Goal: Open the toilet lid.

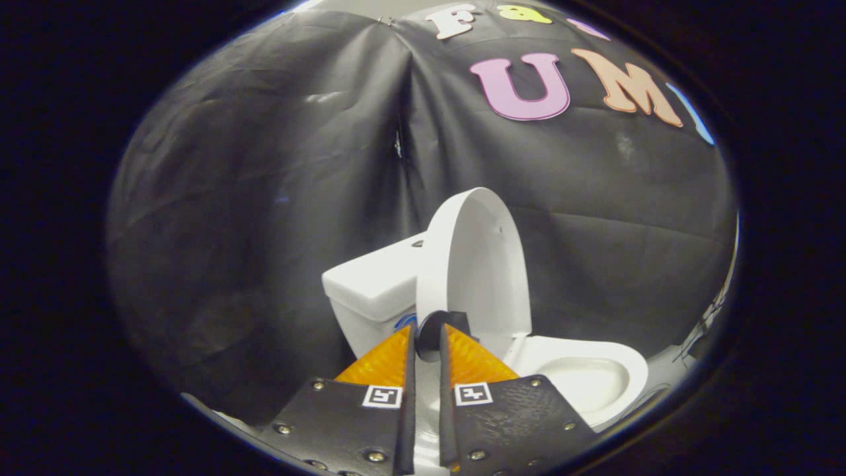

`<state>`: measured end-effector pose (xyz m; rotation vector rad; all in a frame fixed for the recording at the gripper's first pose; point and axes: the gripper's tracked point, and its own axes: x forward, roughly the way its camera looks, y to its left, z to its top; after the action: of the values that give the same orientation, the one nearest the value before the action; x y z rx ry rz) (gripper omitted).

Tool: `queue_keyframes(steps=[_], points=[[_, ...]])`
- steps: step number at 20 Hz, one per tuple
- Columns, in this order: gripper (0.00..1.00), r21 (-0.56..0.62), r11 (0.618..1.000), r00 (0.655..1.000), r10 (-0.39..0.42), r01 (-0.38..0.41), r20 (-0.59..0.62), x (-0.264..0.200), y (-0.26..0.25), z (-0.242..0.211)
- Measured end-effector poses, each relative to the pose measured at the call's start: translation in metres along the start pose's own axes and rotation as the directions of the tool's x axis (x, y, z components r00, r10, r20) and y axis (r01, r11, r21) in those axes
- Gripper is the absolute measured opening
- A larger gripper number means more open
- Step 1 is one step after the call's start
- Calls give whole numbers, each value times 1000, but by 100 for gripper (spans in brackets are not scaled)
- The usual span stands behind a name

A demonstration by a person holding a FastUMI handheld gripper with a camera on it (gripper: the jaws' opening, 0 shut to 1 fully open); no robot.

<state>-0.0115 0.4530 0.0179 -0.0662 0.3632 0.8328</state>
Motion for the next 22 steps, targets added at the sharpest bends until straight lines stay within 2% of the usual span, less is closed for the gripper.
queue_keyframes(steps=[1,5,6,11,14,18,22], points=[[15,-8,1000,1000,7,-7,5,-7,0,0],[18,-30,997,998,-65,66,27,-30,-28,-8],[21,-19,997,997,-78,78,24,-36,-35,-12],[50,-16,985,984,-173,172,-35,-66,-77,-47],[56,37,981,982,-189,190,-26,-80,-98,-54],[94,95,967,971,-238,237,-1,-89,-132,-56],[97,141,951,960,-279,276,0,-95,-159,-60]])
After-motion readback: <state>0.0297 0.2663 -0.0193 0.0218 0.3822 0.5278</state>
